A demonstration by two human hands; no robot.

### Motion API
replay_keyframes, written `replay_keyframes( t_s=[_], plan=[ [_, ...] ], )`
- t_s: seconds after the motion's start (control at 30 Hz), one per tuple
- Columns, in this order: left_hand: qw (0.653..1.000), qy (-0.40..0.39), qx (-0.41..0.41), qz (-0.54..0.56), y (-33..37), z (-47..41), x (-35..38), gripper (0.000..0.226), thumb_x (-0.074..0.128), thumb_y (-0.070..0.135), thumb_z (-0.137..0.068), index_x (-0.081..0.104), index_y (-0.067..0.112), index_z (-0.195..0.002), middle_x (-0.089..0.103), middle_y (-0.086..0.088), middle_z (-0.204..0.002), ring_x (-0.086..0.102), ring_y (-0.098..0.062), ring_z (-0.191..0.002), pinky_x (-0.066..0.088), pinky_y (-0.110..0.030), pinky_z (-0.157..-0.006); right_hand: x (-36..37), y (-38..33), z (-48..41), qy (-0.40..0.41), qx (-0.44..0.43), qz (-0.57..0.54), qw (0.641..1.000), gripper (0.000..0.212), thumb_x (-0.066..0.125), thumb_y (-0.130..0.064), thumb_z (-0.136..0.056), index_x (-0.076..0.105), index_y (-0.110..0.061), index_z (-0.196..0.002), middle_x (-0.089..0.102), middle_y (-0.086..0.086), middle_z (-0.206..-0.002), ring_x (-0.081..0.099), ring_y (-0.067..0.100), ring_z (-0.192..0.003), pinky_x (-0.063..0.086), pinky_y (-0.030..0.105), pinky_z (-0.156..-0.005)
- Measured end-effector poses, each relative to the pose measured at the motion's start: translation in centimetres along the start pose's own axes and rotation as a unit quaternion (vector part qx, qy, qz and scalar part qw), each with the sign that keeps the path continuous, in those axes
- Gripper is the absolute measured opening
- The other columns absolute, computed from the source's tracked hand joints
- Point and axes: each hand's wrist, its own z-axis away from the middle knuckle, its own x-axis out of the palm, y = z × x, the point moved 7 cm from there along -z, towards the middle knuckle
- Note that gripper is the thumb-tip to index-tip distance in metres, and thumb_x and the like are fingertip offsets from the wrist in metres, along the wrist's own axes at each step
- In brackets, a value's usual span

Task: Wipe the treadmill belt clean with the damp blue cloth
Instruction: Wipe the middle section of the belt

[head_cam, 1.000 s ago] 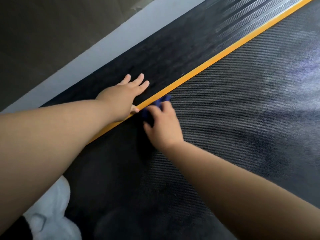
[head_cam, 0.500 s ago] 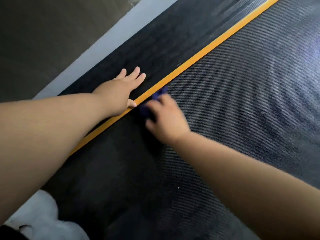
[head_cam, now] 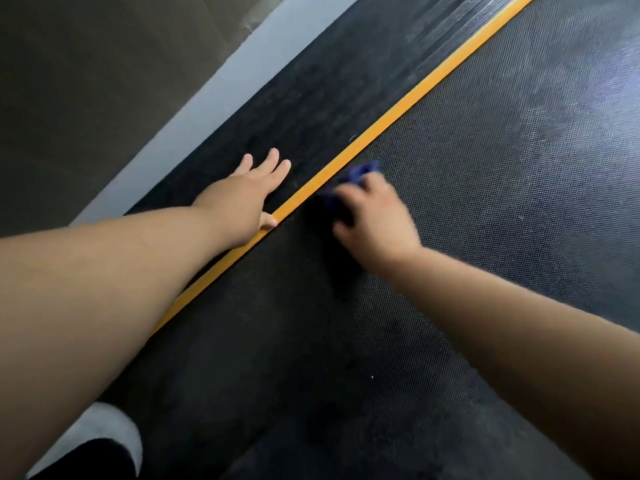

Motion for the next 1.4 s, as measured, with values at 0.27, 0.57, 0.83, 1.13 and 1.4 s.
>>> replay_keyframes(
  t_s=[0.27,0.57,0.83,1.13,1.4],
  plan=[
    [1.0,0.01,0.008,-0.013,0.1,-0.4,0.2,0.088,0.061,0.029,-0.091,-0.003,0.027,-0.151,-0.013,0.01,-0.158,-0.004,-0.026,-0.146,0.038,-0.046,-0.102,0.0,-1.9,-2.0,-0.1,-0.113,0.126,0.981,0.044,0.055,-0.027,-0.085,0.052,-0.022,-0.129,0.041,0.008,-0.132,0.042,0.032,-0.118,0.048,0.042,-0.09],
    [0.998,0.044,0.02,-0.047,0.9,-0.6,-0.3,0.087,0.064,0.026,-0.089,0.003,0.017,-0.151,-0.005,-0.002,-0.159,0.006,-0.039,-0.144,0.036,-0.049,-0.103,4.7,-7.4,6.0,-0.075,0.003,-0.005,0.997,0.048,0.059,-0.027,-0.084,0.05,-0.019,-0.13,0.04,0.011,-0.127,0.042,0.032,-0.115,0.047,0.04,-0.089],
    [0.981,0.121,0.126,0.082,0.3,0.3,-0.2,0.064,0.058,0.015,-0.088,0.033,0.03,-0.144,0.016,0.001,-0.158,0.005,-0.02,-0.146,0.018,-0.048,-0.114,-0.5,2.7,7.3,0.206,0.327,-0.038,0.921,0.04,0.063,-0.026,-0.08,0.06,-0.018,-0.119,0.042,0.012,-0.13,0.047,0.033,-0.113,0.039,0.033,-0.097],
    [0.949,0.167,0.265,-0.034,3.2,1.2,0.6,0.061,0.06,0.014,-0.083,0.042,0.023,-0.141,0.021,-0.002,-0.156,0.022,-0.025,-0.142,0.026,-0.044,-0.113,2.0,-1.0,9.4,0.147,0.194,-0.019,0.97,0.044,0.062,-0.021,-0.077,0.062,-0.021,-0.121,0.05,0.012,-0.125,0.049,0.035,-0.109,0.043,0.037,-0.094],
    [0.942,0.129,0.283,-0.124,2.1,1.5,1.4,0.064,0.062,0.023,-0.085,0.037,0.023,-0.144,0.006,0.004,-0.159,0.009,-0.018,-0.145,0.02,-0.046,-0.113,4.1,-3.9,11.5,0.123,0.208,-0.047,0.969,0.045,0.064,-0.02,-0.075,0.062,-0.016,-0.119,0.05,0.014,-0.121,0.048,0.033,-0.11,0.045,0.038,-0.094]
  ],
)
